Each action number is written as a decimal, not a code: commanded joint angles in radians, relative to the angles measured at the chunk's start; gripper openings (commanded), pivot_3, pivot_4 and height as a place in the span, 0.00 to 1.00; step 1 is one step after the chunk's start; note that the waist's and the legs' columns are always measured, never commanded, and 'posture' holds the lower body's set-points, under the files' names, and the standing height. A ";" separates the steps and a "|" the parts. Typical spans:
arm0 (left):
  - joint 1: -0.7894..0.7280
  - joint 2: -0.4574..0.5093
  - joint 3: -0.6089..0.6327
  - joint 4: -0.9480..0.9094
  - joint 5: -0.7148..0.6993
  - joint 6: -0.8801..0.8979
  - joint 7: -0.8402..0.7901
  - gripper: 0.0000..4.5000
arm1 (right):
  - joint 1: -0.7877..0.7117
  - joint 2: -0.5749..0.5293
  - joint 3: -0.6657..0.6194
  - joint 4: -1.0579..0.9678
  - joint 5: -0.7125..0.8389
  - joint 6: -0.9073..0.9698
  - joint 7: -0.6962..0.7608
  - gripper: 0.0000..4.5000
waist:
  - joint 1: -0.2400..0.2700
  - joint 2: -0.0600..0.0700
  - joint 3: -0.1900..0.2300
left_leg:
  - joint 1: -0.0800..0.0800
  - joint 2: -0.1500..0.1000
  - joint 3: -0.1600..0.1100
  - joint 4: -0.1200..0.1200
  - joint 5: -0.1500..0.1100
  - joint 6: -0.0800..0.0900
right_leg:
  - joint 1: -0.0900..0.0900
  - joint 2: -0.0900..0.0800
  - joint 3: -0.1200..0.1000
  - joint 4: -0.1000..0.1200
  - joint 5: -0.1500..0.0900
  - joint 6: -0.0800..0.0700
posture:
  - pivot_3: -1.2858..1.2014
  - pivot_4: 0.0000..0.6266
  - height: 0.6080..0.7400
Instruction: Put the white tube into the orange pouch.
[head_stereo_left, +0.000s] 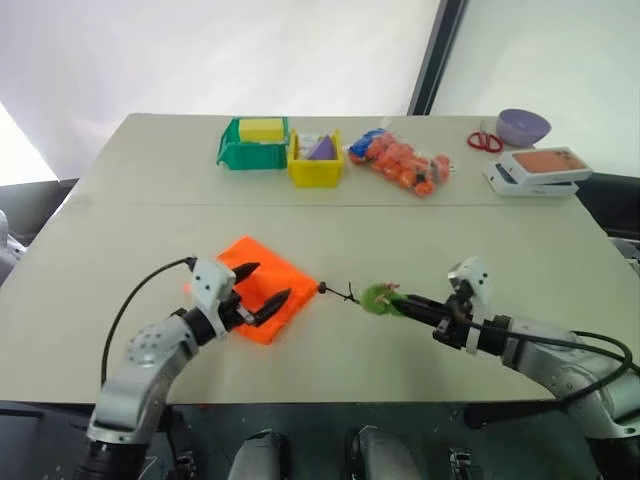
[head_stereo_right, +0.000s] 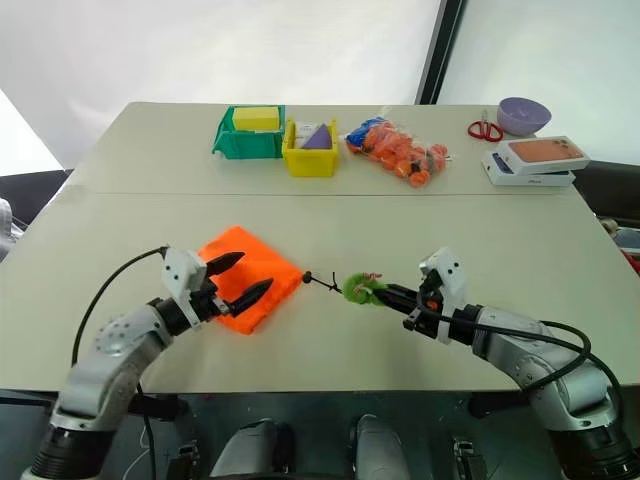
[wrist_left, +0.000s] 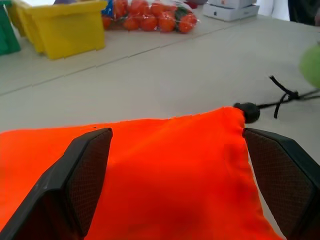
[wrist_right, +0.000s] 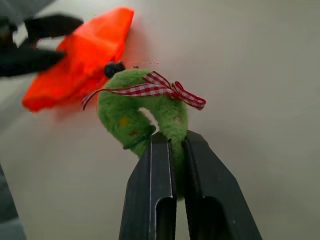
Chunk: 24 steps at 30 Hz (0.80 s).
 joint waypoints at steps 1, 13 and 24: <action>-0.101 0.061 0.043 0.026 -0.132 0.121 -0.100 0.99 | -0.013 -0.006 0.030 -0.012 -0.080 -0.054 0.041 0.00 | 0.004 0.000 0.000 | -0.001 0.000 -0.001 0.001 0.000 0.000 | 0.000 0.000 -0.001 0.000 0.000 0.000 | 0.52 0.24 1.00; -0.640 0.130 -0.265 0.499 0.025 0.079 -0.615 0.99 | -0.056 0.059 0.034 0.034 -0.182 -0.115 0.060 0.00 | 0.022 -0.001 0.000 | -0.004 -0.001 -0.003 0.006 0.000 0.001 | 0.002 0.005 -0.005 -0.001 0.001 0.002 | 0.52 0.24 1.00; -0.926 -0.036 -0.487 0.973 0.325 -0.169 -0.869 0.99 | -0.042 0.084 -0.024 -0.008 -0.194 -0.156 0.055 0.00 | 0.021 0.000 0.000 | -0.006 0.000 -0.004 0.013 -0.003 0.007 | 0.003 0.005 -0.005 0.000 0.001 0.002 | 0.52 0.24 1.00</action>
